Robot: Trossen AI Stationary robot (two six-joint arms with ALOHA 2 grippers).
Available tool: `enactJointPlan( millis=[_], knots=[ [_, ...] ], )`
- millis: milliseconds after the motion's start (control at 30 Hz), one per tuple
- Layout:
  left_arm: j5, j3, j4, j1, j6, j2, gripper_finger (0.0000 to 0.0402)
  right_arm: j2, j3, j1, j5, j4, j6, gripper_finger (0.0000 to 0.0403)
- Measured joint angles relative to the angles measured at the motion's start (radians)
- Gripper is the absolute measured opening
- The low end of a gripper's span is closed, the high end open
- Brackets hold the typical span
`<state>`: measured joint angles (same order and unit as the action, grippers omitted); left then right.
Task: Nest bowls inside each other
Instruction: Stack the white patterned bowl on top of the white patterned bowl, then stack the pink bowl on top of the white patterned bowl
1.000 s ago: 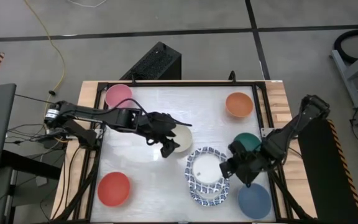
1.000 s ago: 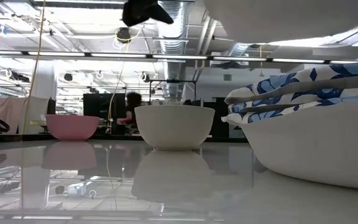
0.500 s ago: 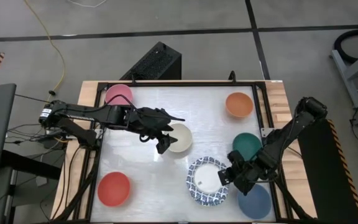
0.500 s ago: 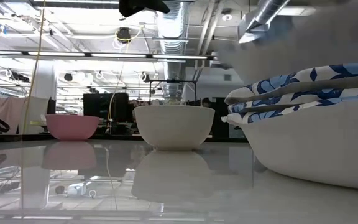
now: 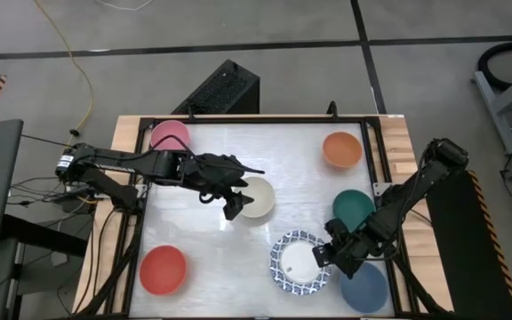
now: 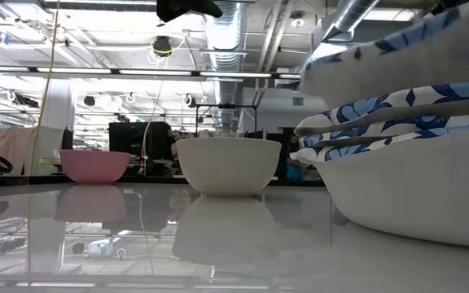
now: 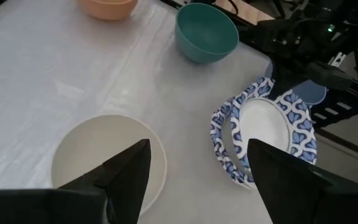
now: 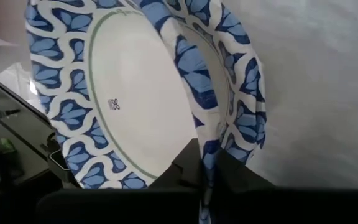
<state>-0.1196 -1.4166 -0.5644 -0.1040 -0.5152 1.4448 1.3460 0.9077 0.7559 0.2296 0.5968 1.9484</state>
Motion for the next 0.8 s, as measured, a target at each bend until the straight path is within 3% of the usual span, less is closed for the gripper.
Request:
enactJointPlan(
  millis=[567, 800],
  knots=[
    [0.000, 0.000, -0.002, 0.000, 0.026, 0.000, 0.0257, 0.000, 0.002, 0.000, 0.004, 0.065, 0.017, 0.0147],
    [0.008, 0.000, -0.003, 0.000, 0.038, 0.000, 0.0257, 0.000, 0.002, 0.003, 0.039, 0.054, 0.038, 0.0153]
  ],
)
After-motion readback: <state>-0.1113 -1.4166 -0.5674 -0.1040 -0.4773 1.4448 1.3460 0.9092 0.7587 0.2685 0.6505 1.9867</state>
